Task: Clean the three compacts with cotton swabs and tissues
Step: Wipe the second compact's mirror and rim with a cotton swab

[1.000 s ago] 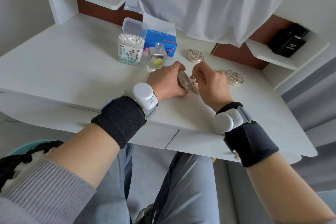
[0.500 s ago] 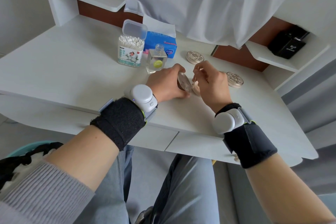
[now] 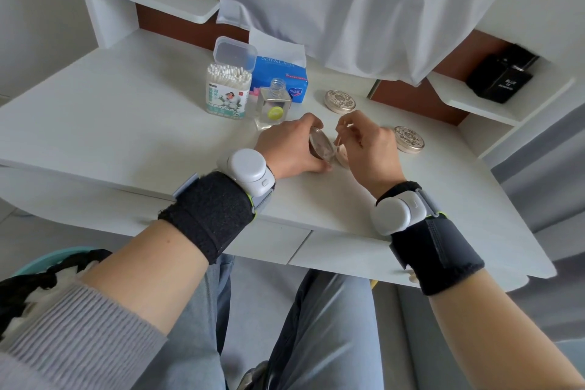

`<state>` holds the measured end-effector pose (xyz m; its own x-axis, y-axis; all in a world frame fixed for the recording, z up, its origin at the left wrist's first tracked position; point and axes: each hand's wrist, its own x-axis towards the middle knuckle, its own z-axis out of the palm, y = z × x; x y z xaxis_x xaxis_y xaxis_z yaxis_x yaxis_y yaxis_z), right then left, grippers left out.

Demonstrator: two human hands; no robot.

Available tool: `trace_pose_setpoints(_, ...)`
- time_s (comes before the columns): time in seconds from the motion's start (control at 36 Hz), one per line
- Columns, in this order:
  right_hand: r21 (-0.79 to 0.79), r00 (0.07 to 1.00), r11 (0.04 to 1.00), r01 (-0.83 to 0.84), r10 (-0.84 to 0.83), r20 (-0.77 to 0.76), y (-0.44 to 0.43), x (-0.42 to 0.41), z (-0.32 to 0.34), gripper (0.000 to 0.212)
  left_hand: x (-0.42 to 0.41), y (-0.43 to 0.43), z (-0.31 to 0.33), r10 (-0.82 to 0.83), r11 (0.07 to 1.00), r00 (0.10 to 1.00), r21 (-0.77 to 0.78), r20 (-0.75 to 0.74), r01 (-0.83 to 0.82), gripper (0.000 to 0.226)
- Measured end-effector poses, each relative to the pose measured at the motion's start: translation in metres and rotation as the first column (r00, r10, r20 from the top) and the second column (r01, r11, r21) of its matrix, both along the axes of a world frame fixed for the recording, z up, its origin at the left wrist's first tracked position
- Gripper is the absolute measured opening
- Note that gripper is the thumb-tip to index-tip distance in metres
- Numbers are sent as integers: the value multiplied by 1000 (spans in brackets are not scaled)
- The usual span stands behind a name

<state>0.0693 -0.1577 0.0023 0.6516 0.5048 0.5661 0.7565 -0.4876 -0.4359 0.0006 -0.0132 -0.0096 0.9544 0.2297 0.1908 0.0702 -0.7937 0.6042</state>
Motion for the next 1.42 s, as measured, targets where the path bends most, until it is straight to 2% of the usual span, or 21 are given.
trace_pose_setpoints(0.14, 93, 1000, 996, 12, -10, -22, 1, 0, 1, 7, 0, 0, 0, 4, 1000, 1000, 0, 5, -4, 75)
trace_pose_setpoints(0.31, 15, 999, 1000, 11, -12, 31, 0, -1, 2, 7, 0, 0, 0, 8, 1000, 1000, 2, 0, -8, 75)
trace_pose_setpoints(0.44, 73, 1000, 997, 16, -17, 3, 2, 0, 2, 6, 0, 0, -1, 6, 1000, 1000, 2, 8, -6, 75)
trace_pose_setpoints(0.64, 76, 999, 997, -5, 8, -38, 3, -3, 1, 6, 1, 1, -1, 6, 1000, 1000, 2, 7, -6, 75)
trace_pose_setpoints(0.78, -11, 999, 1000, -6, 6, 48, 3, -3, -3, 9, 1, 1, -2, 5, 1000, 1000, 3, 5, -6, 76)
trace_pose_setpoints(0.83, -18, 999, 1000, -1, 2, 35, 3, -5, -3, 8, 2, 0, -3, 7, 1000, 1000, 1, 4, -7, 76)
trace_pose_setpoints(1.14, 197, 997, 979, 51, -39, -63, -6, -8, 2, 7, 1, 2, -1, -10, 1000, 1000, 1, 7, 10, 74)
trace_pose_setpoints(1.42, 264, 984, 958, 112, -70, -162, -22, -21, 1, 9, -5, 1, 0, -67, 995, 998, -73, -5, 67, 88)
